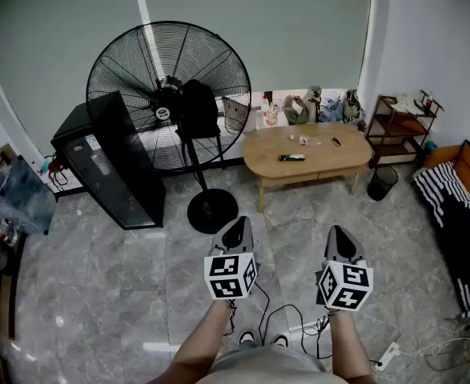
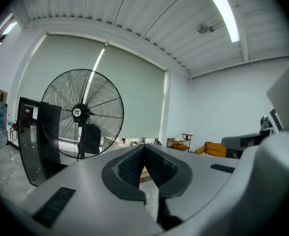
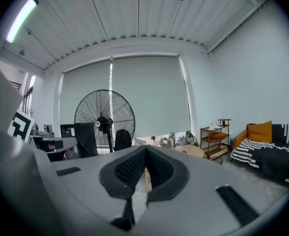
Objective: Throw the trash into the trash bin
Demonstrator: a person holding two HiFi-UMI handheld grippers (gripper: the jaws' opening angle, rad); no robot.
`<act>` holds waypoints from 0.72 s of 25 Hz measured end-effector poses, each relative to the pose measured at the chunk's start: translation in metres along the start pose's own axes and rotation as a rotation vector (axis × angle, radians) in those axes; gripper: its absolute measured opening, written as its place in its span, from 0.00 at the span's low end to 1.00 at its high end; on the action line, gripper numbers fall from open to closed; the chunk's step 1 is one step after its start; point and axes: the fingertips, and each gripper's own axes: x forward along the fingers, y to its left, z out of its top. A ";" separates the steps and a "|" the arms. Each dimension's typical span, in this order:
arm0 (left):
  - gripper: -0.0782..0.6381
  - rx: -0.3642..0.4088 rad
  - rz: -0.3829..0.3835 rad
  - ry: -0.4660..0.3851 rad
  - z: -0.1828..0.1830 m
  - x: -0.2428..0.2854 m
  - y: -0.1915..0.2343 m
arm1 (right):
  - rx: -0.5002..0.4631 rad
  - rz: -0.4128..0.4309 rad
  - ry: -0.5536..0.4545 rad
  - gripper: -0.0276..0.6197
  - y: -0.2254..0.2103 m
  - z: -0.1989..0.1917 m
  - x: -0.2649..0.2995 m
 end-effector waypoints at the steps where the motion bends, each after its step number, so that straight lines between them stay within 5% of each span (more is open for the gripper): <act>1: 0.12 0.001 0.000 0.000 0.000 0.000 0.000 | 0.001 -0.001 0.001 0.05 -0.001 -0.001 0.000; 18: 0.12 0.005 0.009 0.009 -0.005 -0.001 0.002 | 0.040 -0.016 -0.009 0.05 -0.006 -0.009 0.000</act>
